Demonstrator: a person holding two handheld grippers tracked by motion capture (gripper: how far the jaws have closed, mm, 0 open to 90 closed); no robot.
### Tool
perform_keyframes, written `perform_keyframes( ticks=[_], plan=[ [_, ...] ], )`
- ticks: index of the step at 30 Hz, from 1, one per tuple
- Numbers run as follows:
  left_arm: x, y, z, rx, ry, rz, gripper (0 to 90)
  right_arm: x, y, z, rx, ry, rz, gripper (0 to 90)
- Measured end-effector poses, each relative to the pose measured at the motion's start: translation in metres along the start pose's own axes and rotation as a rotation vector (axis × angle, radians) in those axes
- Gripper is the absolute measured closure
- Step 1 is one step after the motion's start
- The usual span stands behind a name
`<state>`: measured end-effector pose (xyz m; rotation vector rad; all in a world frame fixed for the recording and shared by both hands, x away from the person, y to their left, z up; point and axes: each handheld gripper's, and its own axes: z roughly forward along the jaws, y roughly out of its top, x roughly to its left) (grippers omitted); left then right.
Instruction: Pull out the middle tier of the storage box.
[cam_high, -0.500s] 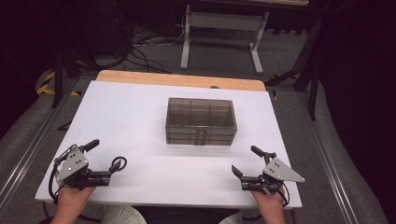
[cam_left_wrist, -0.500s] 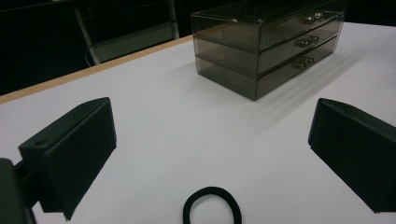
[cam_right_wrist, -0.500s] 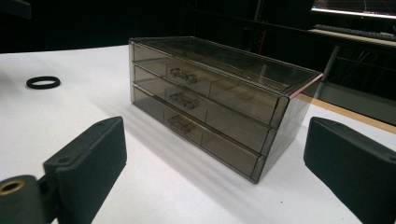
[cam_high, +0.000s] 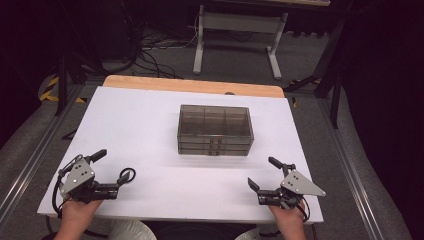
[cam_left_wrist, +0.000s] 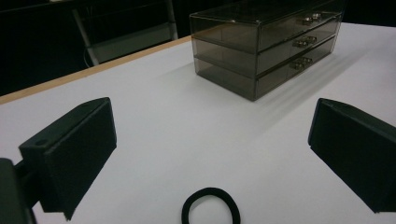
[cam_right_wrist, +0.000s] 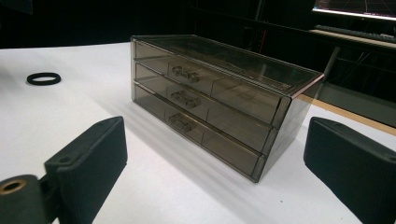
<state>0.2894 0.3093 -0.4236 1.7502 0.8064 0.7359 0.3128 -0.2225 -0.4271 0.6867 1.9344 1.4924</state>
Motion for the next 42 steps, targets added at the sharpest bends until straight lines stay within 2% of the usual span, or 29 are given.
perform_keyframes(
  ticks=[14, 23, 25, 29, 33, 42],
  plan=[
    [0.0, 0.0, 0.0, 0.002, -0.003, 0.004, 1.8, 0.002, 0.001, 0.003, 0.018, 0.004, -0.013, 6.8],
    [0.0, 0.0, 0.0, 0.004, 0.001, 0.01, 1.8, 0.005, 0.008, 0.009, 0.014, 0.018, -0.039, 6.8],
    [0.0, 0.0, 0.0, 0.003, 0.003, 0.009, 1.8, 0.007, 0.011, 0.012, 0.016, 0.025, -0.061, 6.8],
    [0.0, 0.0, 0.0, 0.004, 0.01, 0.006, 1.8, 0.009, 0.014, 0.017, 0.014, 0.038, -0.072, 6.8],
    [-0.001, 0.0, 0.001, 0.007, -0.002, 0.0, 1.8, 0.012, 0.017, 0.024, 0.015, 0.05, -0.081, 6.8],
    [0.001, 0.0, 0.001, 0.011, -0.004, 0.018, 1.9, 0.017, 0.023, 0.035, 0.026, 0.062, -0.129, 6.7]
  ],
)
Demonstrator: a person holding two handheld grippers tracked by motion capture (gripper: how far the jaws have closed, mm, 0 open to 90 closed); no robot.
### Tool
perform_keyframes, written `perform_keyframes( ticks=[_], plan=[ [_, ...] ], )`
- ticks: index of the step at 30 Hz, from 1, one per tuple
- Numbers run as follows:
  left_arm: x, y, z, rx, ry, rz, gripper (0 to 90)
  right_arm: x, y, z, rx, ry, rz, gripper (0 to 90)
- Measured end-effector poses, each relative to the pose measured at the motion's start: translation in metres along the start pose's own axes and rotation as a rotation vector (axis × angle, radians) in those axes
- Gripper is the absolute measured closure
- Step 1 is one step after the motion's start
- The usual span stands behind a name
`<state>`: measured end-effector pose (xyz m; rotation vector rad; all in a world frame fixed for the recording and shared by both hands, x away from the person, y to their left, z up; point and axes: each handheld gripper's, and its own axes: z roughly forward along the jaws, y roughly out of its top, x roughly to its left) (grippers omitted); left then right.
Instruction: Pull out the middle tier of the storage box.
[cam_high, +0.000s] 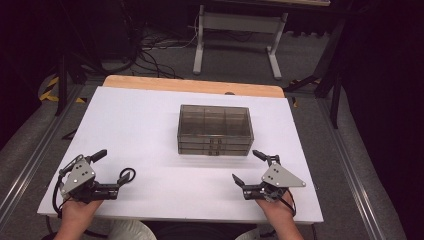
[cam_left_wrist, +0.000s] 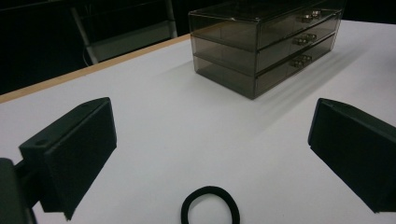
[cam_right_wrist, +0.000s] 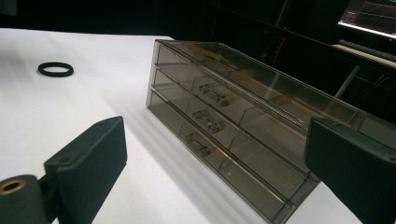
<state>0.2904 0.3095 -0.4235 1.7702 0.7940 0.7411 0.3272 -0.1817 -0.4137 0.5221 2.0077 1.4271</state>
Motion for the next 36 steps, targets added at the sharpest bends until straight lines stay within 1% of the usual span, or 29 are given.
perform_keyframes(
  ticks=[2, 4, 7, 12, 14, 15, 16, 17, 18, 19, 20, 23, 24, 31, 32, 36],
  plan=[
    [-0.001, 0.0, 0.0, -0.002, 0.004, -0.007, 1.9, 0.0, 0.001, 0.001, 0.001, 0.004, -0.003, 6.7],
    [-0.001, 0.0, 0.0, -0.002, 0.004, -0.007, 1.9, 0.002, 0.003, 0.005, 0.0, 0.01, -0.017, 6.7],
    [-0.001, 0.0, 0.0, -0.001, 0.003, -0.007, 1.9, 0.002, 0.005, 0.009, 0.003, 0.016, -0.024, 6.7],
    [-0.001, 0.0, 0.001, 0.002, 0.0, -0.009, 1.9, 0.003, 0.006, 0.015, 0.004, 0.025, -0.02, 6.4],
    [-0.001, 0.0, 0.001, -0.001, 0.005, -0.003, 1.9, 0.004, 0.007, 0.018, 0.005, 0.029, -0.025, 6.4],
    [-0.002, 0.0, 0.0, 0.0, 0.003, -0.015, 2.0, 0.005, 0.008, 0.02, 0.006, 0.033, -0.029, 6.3],
    [-0.001, 0.0, 0.0, -0.001, 0.006, -0.003, 2.0, 0.005, 0.008, 0.021, 0.008, 0.036, -0.031, 6.3],
    [-0.001, 0.0, 0.0, -0.001, 0.006, -0.003, 2.0, 0.005, 0.008, 0.021, 0.008, 0.036, -0.031, 6.3],
    [0.0, 0.0, 0.0, 0.0, 0.003, 0.002, 2.0, 0.006, 0.008, 0.026, 0.015, 0.045, -0.038, 6.1],
    [-0.001, 0.0, 0.0, -0.002, 0.007, -0.006, 2.0, 0.006, 0.008, 0.026, 0.015, 0.045, -0.038, 6.1],
    [0.0, 0.0, 0.0, -0.001, 0.007, -0.005, 2.0, 0.008, 0.009, 0.029, 0.021, 0.049, -0.046, 6.0],
    [0.0, 0.0, 0.0, 0.001, 0.002, 0.003, 2.0, 0.009, 0.01, 0.032, 0.02, 0.054, -0.05, 5.7],
    [0.0, 0.0, 0.0, 0.0, 0.006, -0.004, 2.0, 0.01, 0.01, 0.034, 0.014, 0.061, -0.052, 5.4],
    [0.0, 0.0, 0.001, 0.002, 0.003, -0.003, 2.0, 0.013, 0.011, 0.042, 0.021, 0.083, -0.06, 5.2],
    [-0.001, 0.0, 0.001, 0.003, 0.0, -0.008, 2.0, 0.013, 0.012, 0.044, 0.022, 0.091, -0.062, 5.2],
    [-0.001, 0.0, 0.001, 0.004, -0.001, -0.008, 2.0, 0.014, 0.012, 0.049, 0.037, 0.104, -0.054, 5.0]
  ],
)
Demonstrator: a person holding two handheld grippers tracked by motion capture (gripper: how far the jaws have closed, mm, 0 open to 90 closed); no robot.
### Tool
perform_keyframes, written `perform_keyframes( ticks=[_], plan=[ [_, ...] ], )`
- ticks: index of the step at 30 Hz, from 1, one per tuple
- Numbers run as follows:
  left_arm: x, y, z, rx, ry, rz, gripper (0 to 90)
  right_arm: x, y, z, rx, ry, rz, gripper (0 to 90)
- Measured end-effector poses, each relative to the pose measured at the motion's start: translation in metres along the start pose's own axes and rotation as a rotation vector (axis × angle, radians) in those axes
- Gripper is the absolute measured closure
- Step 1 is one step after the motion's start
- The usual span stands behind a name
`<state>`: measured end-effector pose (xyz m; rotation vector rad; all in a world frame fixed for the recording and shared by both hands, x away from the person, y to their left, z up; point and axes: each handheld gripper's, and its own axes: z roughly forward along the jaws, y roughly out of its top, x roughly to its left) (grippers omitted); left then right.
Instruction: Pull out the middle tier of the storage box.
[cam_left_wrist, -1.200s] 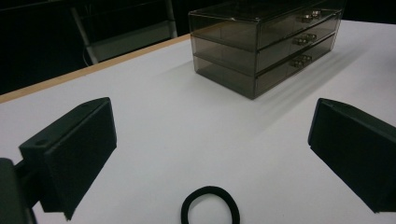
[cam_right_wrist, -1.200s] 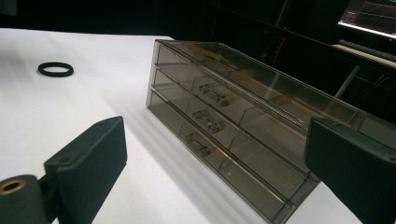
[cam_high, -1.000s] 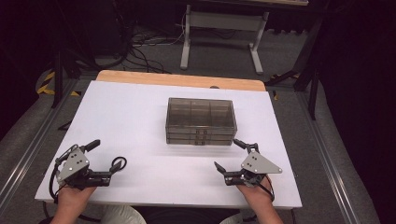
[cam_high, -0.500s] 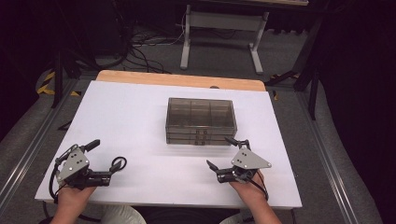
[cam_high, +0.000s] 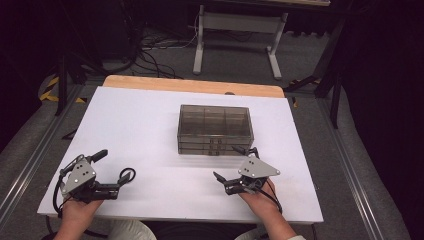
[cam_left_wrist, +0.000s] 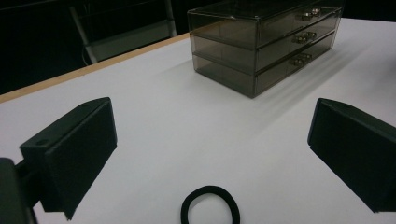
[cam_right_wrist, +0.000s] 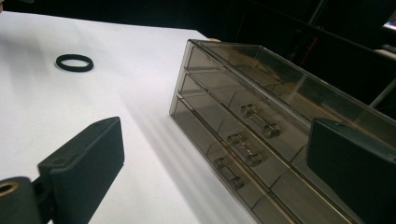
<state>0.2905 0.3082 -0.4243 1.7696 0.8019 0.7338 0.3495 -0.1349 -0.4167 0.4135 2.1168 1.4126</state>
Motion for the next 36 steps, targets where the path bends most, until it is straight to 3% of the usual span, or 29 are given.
perform_keyframes(
  ticks=[10, 17, 22, 30, 36],
  plan=[
    [0.0, 0.0, 0.0, -0.001, 0.002, 0.004, 2.1, 0.001, 0.001, 0.009, -0.001, 0.034, -0.002, 4.5],
    [0.0, 0.0, 0.0, -0.002, 0.001, -0.002, 2.1, 0.002, 0.002, 0.014, 0.01, 0.048, -0.04, 4.7],
    [0.0, 0.0, 0.0, -0.002, 0.0, -0.004, 2.1, 0.006, 0.006, 0.013, 0.031, 0.022, -0.123, 8.3],
    [0.0, 0.0, 0.001, 0.0, -0.005, -0.006, 2.1, 0.006, 0.008, 0.013, 0.069, -0.013, -0.163, 11.8],
    [0.001, 0.0, 0.0, -0.002, 0.002, 0.002, 2.1, 0.011, 0.009, 0.012, 0.109, -0.096, -0.261, 20.2]
  ],
)
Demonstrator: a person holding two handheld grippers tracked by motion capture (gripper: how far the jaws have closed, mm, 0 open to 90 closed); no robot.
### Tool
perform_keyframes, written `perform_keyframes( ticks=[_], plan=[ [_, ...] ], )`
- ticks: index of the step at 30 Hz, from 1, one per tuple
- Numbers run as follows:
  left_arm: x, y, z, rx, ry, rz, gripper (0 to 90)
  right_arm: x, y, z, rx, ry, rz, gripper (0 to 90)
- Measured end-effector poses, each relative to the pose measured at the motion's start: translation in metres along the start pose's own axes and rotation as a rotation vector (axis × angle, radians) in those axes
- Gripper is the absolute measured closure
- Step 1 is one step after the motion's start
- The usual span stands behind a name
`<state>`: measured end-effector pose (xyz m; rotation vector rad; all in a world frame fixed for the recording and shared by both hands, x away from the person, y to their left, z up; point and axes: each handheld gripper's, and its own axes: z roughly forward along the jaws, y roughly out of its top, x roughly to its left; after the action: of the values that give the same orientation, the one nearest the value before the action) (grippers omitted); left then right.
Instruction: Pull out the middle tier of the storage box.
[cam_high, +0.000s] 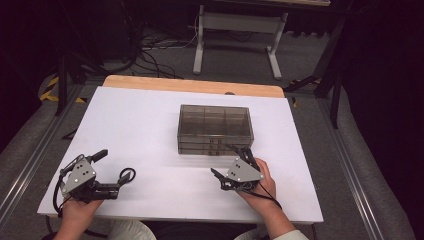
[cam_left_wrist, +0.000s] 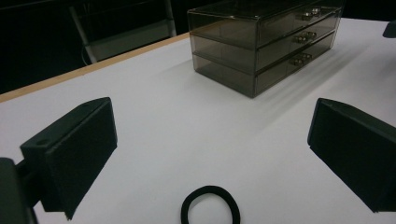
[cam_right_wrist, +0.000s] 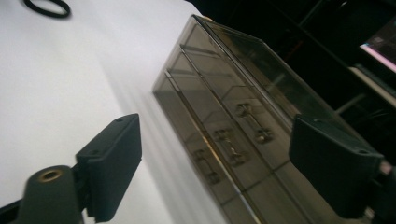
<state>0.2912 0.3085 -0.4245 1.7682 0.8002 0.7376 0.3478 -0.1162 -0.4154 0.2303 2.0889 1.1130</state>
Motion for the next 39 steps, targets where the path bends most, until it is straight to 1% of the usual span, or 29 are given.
perform_keyframes(
  ticks=[2, 3, 4, 5, 6, 7, 9, 10, 11, 12, 13, 14, 16, 17, 18, 21, 22, 24, 26, 27, 29, 31, 32, 34, 35, 36, 39],
  plan=[
    [0.0, 0.0, 0.0, 0.002, -0.003, -0.004, 2.1, 0.003, 0.001, 0.0, 0.027, -0.059, -0.052, 23.4],
    [0.0, 0.0, 0.0, 0.001, -0.003, -0.004, 2.1, 0.004, 0.001, 0.0, 0.032, -0.071, -0.065, 24.5],
    [0.0, 0.0, 0.0, 0.001, -0.003, -0.004, 2.1, 0.004, 0.001, 0.0, 0.032, -0.071, -0.065, 24.5],
    [0.0, 0.0, 0.0, 0.001, -0.003, -0.004, 2.1, 0.004, 0.001, 0.0, 0.039, -0.081, -0.074, 25.4],
    [0.0, 0.0, 0.0, 0.001, -0.004, -0.004, 2.2, 0.005, 0.001, 0.001, 0.048, -0.099, -0.09, 25.9],
    [0.0, 0.0, 0.0, 0.001, -0.003, -0.003, 2.2, 0.006, 0.001, 0.001, 0.06, -0.127, -0.119, 27.0],
    [0.0, 0.0, 0.0, 0.001, -0.003, -0.003, 2.3, 0.007, 0.002, 0.002, 0.066, -0.148, -0.148, 28.2],
    [0.0, 0.0, 0.0, 0.001, -0.003, -0.003, 2.3, 0.007, 0.002, 0.002, 0.066, -0.148, -0.148, 28.2],
    [0.0, 0.0, 0.0, 0.001, 0.0, 0.003, 2.3, 0.008, 0.002, 0.002, 0.069, -0.156, -0.162, 28.5],
    [0.0, 0.0, 0.0, 0.0, 0.0, 0.002, 2.3, 0.01, 0.002, 0.003, 0.079, -0.175, -0.191, 29.7],
    [0.0, 0.0, 0.0, 0.0, 0.0, 0.002, 2.3, 0.01, 0.002, 0.003, 0.079, -0.175, -0.191, 29.7],
    [0.0, 0.0, 0.0, 0.001, -0.001, 0.002, 2.3, 0.012, 0.002, 0.004, 0.093, -0.193, -0.219, 31.1],
    [0.0, 0.0, 0.0, 0.002, -0.003, -0.002, 2.3, 0.015, 0.001, 0.006, 0.105, -0.209, -0.242, 32.6],
    [0.0, 0.0, 0.0, 0.002, -0.003, -0.002, 2.3, 0.015, 0.001, 0.006, 0.105, -0.209, -0.242, 32.6],
    [0.0, 0.0, 0.0, 0.001, -0.003, -0.002, 2.3, 0.015, 0.001, 0.006, 0.112, -0.22, -0.255, 33.5],
    [0.0, 0.0, 0.0, 0.001, -0.003, -0.002, 2.3, 0.017, 0.001, 0.008, 0.124, -0.233, -0.267, 35.0],
    [0.0, 0.0, 0.0, 0.001, -0.003, -0.002, 2.3, 0.019, 0.0, 0.009, 0.132, -0.238, -0.282, 35.9],
    [0.0, 0.0, 0.0, 0.001, -0.003, -0.001, 2.3, 0.019, 0.0, 0.01, 0.136, -0.242, -0.285, 36.1],
    [0.0, 0.0, 0.0, 0.002, -0.003, -0.002, 2.3, 0.021, -0.001, 0.011, 0.135, -0.257, -0.305, 36.9],
    [0.0, 0.0, 0.0, 0.002, -0.003, -0.001, 2.3, 0.022, -0.001, 0.011, 0.14, -0.263, -0.307, 37.2],
    [0.0, 0.0, 0.0, 0.002, -0.003, -0.002, 2.3, 0.024, -0.002, 0.013, 0.145, -0.286, -0.337, 38.7],
    [0.0, 0.0, 0.0, 0.004, -0.006, -0.002, 2.3, 0.025, -0.003, 0.014, 0.146, -0.289, -0.347, 39.2],
    [0.0, 0.0, 0.0, 0.004, -0.003, 0.005, 2.4, 0.026, -0.004, 0.015, 0.154, -0.299, -0.369, 39.3],
    [0.0, 0.0, 0.0, 0.004, -0.004, 0.007, 2.4, 0.027, -0.004, 0.016, 0.158, -0.307, -0.377, 39.3],
    [0.0, 0.0, 0.0, 0.004, -0.004, 0.006, 2.5, 0.028, -0.005, 0.017, 0.161, -0.313, -0.399, 39.3],
    [0.0, 0.0, 0.0, 0.004, -0.003, 0.005, 2.5, 0.028, -0.005, 0.018, 0.166, -0.321, -0.403, 39.4],
    [0.0, 0.0, 0.0, 0.003, -0.005, 0.0, 2.5, 0.03, -0.007, 0.02, 0.18, -0.345, -0.443, 40.5]
  ],
)
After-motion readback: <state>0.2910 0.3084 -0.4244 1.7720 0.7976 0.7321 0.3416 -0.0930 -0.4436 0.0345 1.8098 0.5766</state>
